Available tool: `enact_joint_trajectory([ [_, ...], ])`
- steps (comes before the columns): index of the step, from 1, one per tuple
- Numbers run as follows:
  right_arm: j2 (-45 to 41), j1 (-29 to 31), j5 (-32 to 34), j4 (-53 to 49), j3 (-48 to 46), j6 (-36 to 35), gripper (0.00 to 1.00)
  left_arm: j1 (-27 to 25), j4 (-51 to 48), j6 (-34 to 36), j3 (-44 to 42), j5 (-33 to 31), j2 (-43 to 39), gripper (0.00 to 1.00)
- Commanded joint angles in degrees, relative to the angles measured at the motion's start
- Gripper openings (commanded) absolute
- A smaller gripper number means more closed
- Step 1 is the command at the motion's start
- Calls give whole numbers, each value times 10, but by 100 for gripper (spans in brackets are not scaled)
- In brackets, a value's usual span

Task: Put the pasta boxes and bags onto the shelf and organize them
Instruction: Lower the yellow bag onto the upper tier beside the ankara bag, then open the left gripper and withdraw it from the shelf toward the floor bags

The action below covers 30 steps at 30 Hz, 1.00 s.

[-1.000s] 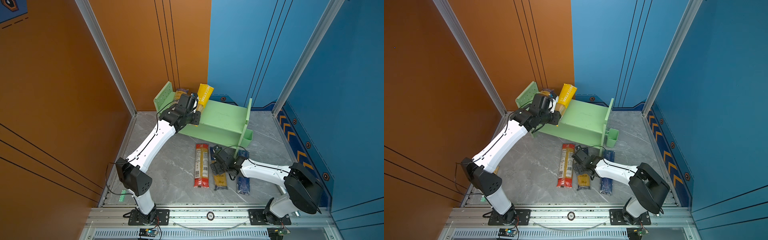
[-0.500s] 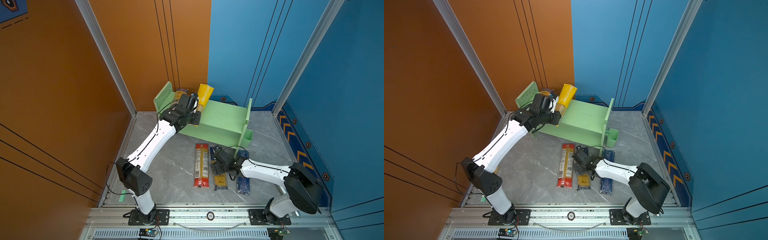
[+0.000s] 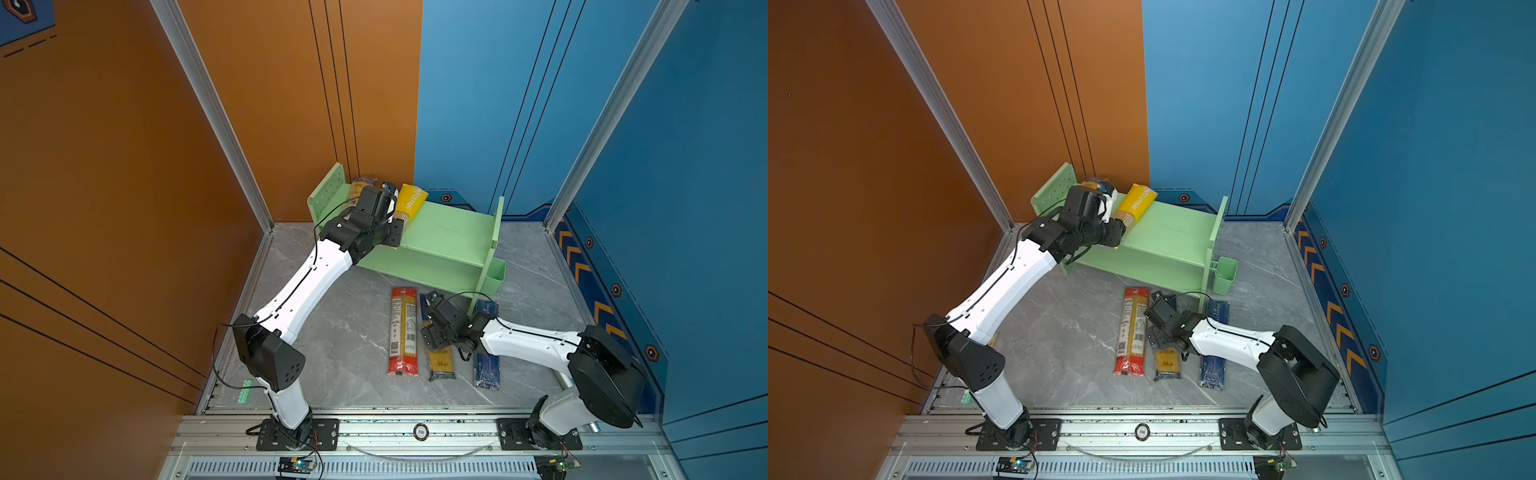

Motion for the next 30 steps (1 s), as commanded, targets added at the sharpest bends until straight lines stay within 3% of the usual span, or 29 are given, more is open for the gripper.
enact_joint_trajectory([
  [1, -7, -3, 2, 2, -4, 9, 100, 3, 40, -6, 7, 3, -10, 55],
  [12, -3, -6, -7, -14, 12, -8, 100, 4, 39, 0, -12, 9, -41, 65],
  [17, 2, -7, -12, -28, 28, -14, 100, 5, 40, 12, -18, 31, -64, 75],
  [24, 10, -10, -21, -40, 42, -21, 100, 2, 41, 17, -25, 58, -96, 79],
  [30, 5, -13, -22, -56, 51, -32, 100, -1, 74, 18, -79, 67, -150, 83],
])
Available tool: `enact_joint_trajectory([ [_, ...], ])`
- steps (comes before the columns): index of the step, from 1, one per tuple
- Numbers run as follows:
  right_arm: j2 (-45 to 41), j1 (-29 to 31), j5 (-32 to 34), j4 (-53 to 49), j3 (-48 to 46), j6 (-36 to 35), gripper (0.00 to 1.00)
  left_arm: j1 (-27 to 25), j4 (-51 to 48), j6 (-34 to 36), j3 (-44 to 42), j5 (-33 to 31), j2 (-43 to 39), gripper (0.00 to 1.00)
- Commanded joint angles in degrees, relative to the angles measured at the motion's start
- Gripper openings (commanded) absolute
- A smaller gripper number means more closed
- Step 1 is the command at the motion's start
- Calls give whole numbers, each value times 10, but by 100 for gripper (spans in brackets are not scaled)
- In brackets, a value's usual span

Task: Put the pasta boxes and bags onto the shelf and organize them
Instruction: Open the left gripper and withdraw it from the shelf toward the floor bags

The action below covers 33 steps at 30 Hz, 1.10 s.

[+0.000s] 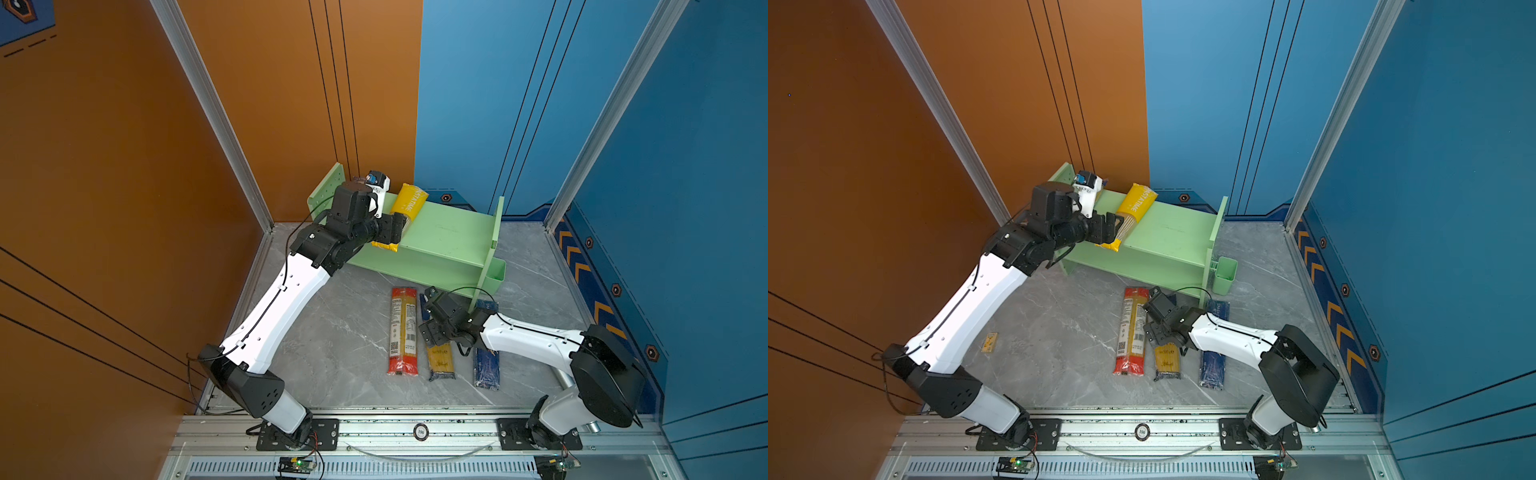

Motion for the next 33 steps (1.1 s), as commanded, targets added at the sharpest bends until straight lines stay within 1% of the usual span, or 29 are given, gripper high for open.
enact_joint_trajectory([
  [1, 1, -5, -4, -30, 17, -16, 100, -1, 41, 10, -43, 18, -44, 85],
  [3, -4, -6, -4, -34, 17, -19, 100, -5, 73, 9, -88, 15, -73, 85],
  [4, -7, -6, -4, -37, 18, -21, 100, -7, 87, 6, -113, 17, -90, 91],
  [6, -14, -9, -3, -42, 17, -25, 100, -11, 108, -3, -159, 17, -122, 93],
  [9, -21, -15, -5, -47, 17, -32, 100, -23, 111, -10, -210, 15, -159, 96],
  [14, -26, -26, -12, -53, 20, -43, 100, -52, 112, -32, -297, -22, -232, 99],
  [17, -27, -28, -16, -53, 22, -44, 100, -61, 112, -46, -340, -37, -272, 98],
  [24, -26, -30, -23, -54, 30, -44, 100, -76, 112, -82, -426, -64, -352, 98],
  [29, -8, -33, -39, -62, 53, -56, 100, -85, 111, -109, -472, -66, -388, 98],
  [33, 17, -34, -51, -73, 77, -63, 100, -95, 112, -116, -487, -79, -407, 98],
])
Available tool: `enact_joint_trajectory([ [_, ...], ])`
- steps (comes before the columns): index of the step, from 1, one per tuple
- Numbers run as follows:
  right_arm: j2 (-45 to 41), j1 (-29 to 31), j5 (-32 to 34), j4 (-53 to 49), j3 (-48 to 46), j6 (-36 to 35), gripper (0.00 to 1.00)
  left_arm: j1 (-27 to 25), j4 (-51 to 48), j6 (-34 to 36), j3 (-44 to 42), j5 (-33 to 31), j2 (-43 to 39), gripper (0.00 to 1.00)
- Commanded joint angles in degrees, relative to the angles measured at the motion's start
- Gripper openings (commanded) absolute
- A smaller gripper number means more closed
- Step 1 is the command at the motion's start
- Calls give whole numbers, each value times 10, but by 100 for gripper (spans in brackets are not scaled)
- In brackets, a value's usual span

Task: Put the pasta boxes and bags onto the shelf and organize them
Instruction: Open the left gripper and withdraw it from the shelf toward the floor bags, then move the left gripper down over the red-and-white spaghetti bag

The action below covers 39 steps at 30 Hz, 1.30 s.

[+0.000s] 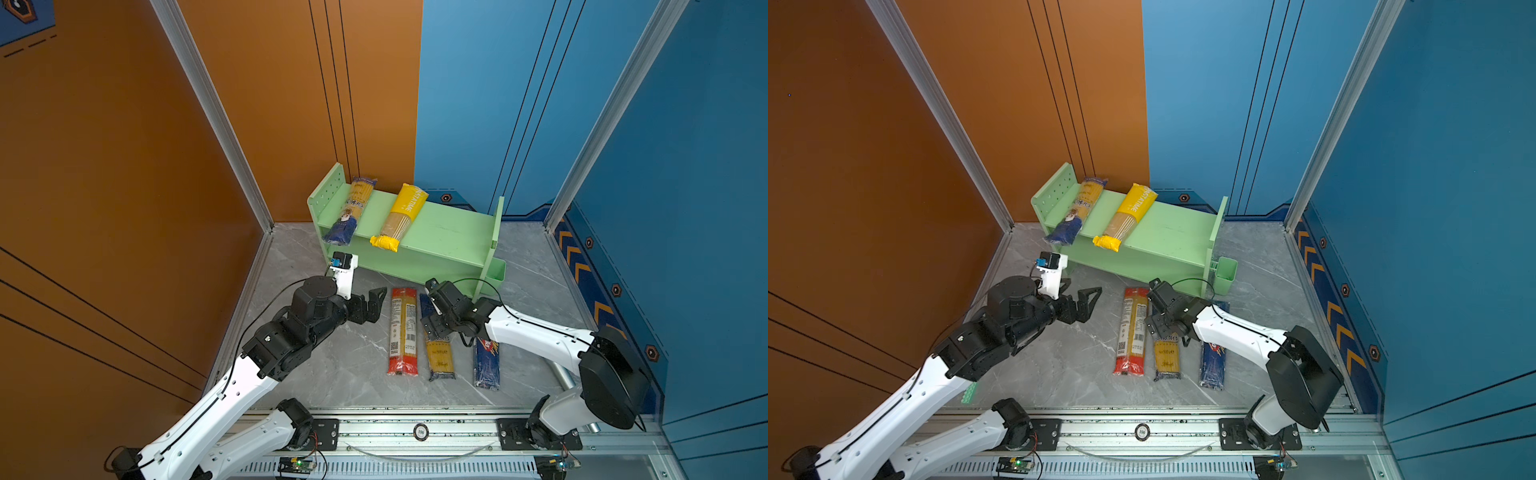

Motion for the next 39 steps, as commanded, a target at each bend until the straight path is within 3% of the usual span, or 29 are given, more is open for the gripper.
enact_joint_trajectory([
  [1, 27, -4, -20, -29, 29, -13, 100, -10, 6, -19, -13, -22, -18, 98],
  [25, 45, 3, -43, -14, 40, -18, 100, -59, 5, -87, -91, -56, -61, 98],
  [39, 2, 6, -43, 15, -18, -2, 100, -111, 19, -106, -107, -89, -24, 98],
])
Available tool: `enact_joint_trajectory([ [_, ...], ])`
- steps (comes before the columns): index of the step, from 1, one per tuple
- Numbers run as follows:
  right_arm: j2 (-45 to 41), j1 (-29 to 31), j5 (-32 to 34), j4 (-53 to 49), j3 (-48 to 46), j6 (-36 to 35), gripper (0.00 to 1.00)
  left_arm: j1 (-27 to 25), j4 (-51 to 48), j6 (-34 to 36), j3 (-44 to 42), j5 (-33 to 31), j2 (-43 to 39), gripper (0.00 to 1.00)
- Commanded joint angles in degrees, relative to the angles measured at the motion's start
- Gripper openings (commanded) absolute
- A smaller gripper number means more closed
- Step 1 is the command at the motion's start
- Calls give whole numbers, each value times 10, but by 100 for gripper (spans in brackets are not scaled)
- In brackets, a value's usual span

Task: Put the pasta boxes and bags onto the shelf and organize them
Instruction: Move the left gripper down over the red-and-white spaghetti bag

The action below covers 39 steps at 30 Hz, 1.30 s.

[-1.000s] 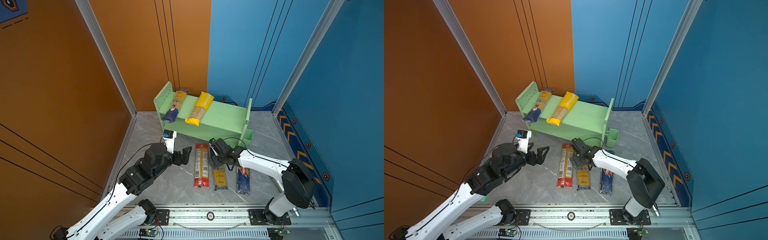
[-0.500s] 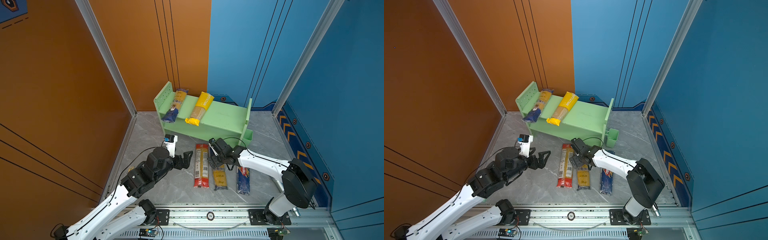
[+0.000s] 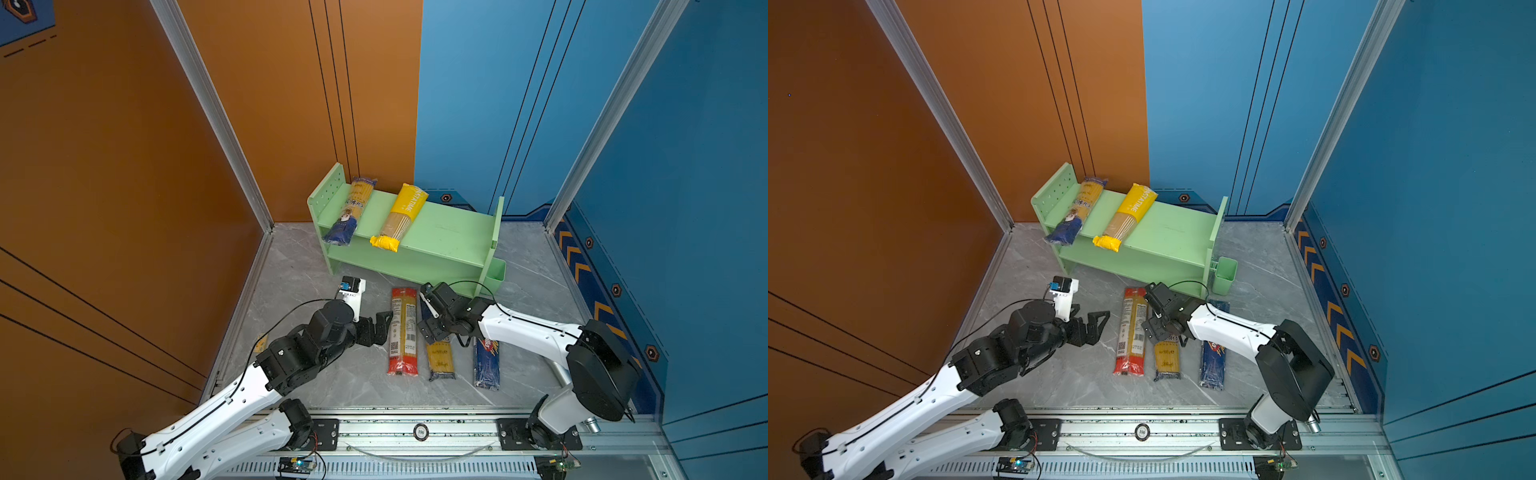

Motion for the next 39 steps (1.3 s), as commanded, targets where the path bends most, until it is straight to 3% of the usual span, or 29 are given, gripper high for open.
enact_joint_trajectory([
  [1, -21, 4, -9, 18, -14, 10, 100, -17, 14, -9, -16, -26, 3, 98],
  [15, -57, 38, 38, 53, -41, 57, 100, -35, 52, -7, -33, -17, 24, 98],
  [39, -66, 74, 98, 68, -91, 93, 100, -46, 63, -53, -145, -11, 11, 98],
])
